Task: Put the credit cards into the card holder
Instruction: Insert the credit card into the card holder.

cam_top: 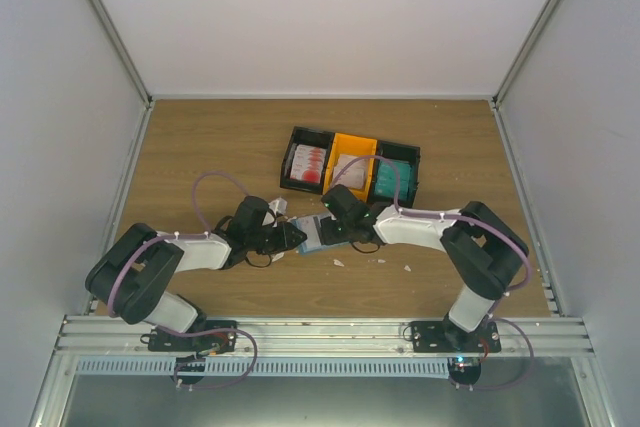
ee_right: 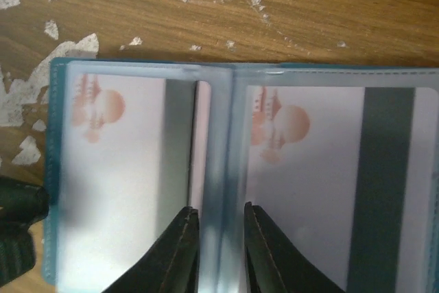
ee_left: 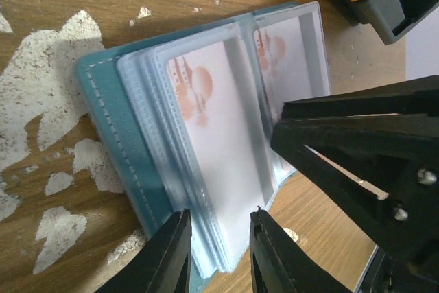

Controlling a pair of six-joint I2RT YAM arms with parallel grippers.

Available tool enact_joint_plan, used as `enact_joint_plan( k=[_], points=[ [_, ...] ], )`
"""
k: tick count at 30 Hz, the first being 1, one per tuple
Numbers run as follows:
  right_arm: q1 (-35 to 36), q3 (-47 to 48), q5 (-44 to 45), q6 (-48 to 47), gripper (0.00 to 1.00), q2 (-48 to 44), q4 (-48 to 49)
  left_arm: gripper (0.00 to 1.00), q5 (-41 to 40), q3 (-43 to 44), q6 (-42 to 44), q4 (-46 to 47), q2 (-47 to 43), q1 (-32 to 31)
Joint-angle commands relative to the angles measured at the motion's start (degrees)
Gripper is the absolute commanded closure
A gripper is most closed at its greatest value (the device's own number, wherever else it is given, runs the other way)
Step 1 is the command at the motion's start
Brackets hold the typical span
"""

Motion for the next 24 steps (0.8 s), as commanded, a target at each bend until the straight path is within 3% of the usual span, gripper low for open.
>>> enact_joint_plan(
  k=[1, 12, 24],
  points=[
    [0.4, 0.67, 1.29, -2.3, 0.77, -3.34, -5.7, 0.73, -0.06, 1.58, 0.19, 1.62, 0.2, 0.14],
    [0.66, 2.25, -5.48, -5.64, 0.76, 0.7, -5.75, 0.74, 0.64, 1.7, -0.24, 2.39, 1.39, 0.17],
    [0.66, 3.11, -2.9, -4.58, 0.97, 4.28, -9.12, 0.74, 0.92, 1.77, -0.27, 2.72, 1.66, 0.19]
  ],
)
